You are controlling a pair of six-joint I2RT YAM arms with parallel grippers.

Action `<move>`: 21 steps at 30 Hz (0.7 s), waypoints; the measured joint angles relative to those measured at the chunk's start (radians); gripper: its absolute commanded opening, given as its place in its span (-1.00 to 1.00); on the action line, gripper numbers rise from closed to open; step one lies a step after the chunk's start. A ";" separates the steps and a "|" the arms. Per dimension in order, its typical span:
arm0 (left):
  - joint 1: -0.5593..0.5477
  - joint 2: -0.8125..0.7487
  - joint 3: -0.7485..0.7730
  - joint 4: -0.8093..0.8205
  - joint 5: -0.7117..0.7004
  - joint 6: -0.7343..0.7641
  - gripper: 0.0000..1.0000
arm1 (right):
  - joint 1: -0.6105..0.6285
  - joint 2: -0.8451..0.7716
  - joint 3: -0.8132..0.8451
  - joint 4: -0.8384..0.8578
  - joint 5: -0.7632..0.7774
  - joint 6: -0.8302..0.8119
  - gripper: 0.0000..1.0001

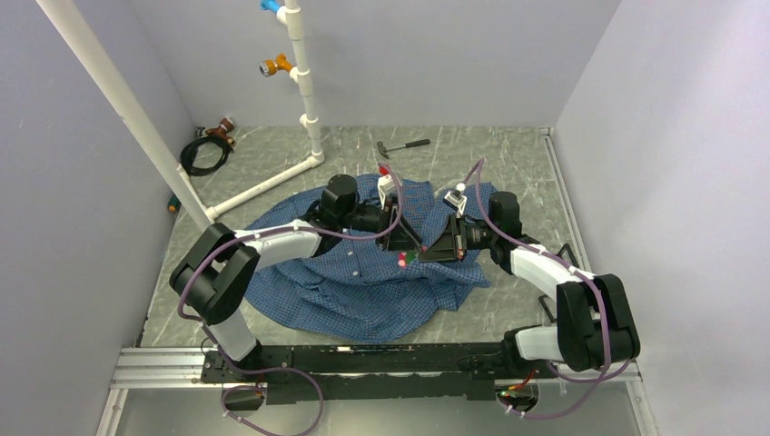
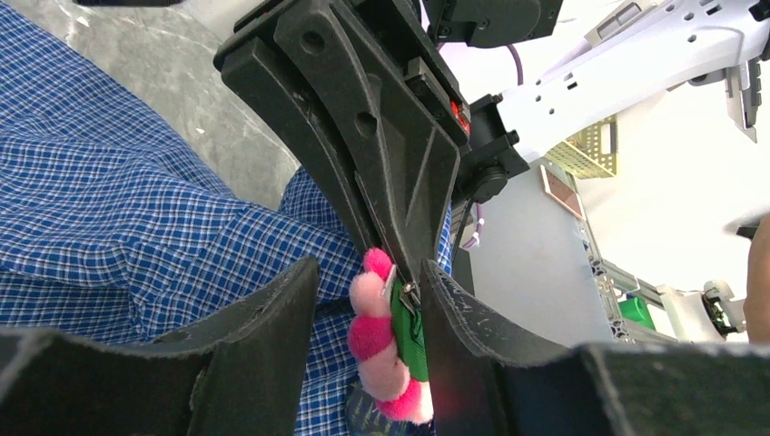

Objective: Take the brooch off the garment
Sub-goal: Remove the brooch from the clothes.

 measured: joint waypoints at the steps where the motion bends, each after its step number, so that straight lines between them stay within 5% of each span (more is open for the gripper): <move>1: -0.001 0.000 0.005 -0.009 -0.002 0.004 0.00 | 0.002 0.000 0.000 0.000 0.000 0.000 -1.00; 21: -0.029 0.015 0.089 -0.185 -0.084 0.113 0.00 | 0.004 0.000 0.000 -0.019 0.024 -0.003 -1.00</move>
